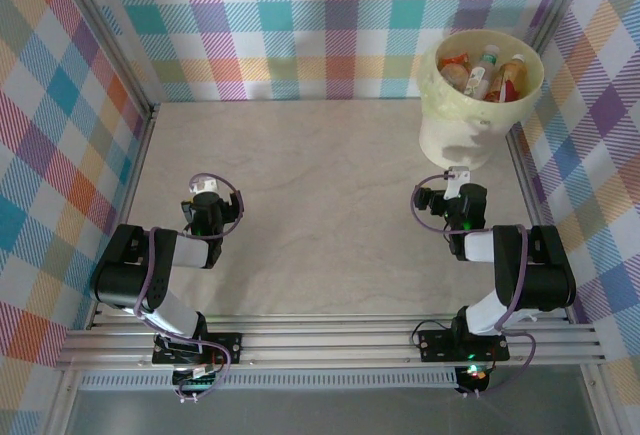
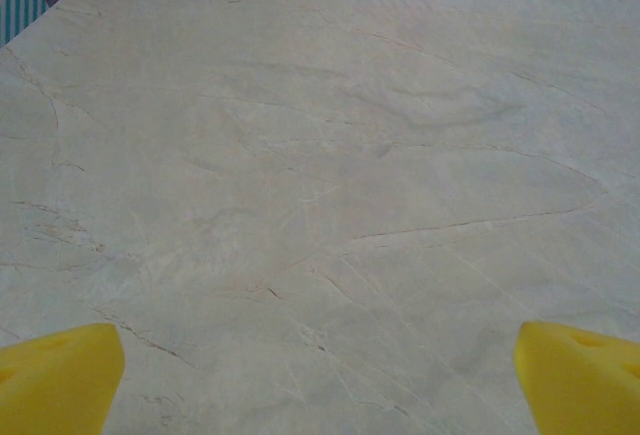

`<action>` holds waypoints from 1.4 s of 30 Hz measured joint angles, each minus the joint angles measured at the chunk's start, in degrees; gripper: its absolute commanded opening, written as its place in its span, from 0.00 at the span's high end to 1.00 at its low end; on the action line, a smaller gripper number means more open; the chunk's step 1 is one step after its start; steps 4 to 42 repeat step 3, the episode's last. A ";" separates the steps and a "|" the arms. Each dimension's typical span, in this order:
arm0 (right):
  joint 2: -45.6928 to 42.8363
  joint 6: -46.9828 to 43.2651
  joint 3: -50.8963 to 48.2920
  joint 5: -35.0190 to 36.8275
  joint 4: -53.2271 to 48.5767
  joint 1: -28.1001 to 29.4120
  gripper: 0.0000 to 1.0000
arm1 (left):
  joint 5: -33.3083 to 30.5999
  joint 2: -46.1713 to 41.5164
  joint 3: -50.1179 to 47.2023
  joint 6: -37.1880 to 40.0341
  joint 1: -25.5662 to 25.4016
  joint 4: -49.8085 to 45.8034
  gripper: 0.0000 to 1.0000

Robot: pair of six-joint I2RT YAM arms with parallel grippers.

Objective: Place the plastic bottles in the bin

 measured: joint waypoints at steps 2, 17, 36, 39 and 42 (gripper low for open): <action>0.00 -0.07 0.00 0.00 -0.07 0.00 0.00 | 0.00 0.00 0.00 0.02 0.00 0.00 0.00; 0.00 -0.13 0.00 0.00 -0.04 0.00 0.00 | 0.00 0.00 0.00 0.00 0.00 0.00 0.00; 0.00 -0.13 0.00 0.00 -0.04 0.00 0.00 | 0.00 0.00 0.00 0.00 0.00 0.00 0.00; 0.00 -0.13 0.00 0.00 -0.04 0.00 0.00 | 0.00 0.00 0.00 0.00 0.00 0.00 0.00; 0.00 -0.13 0.00 0.00 -0.04 0.00 0.00 | 0.00 0.00 0.00 0.00 0.00 0.00 0.00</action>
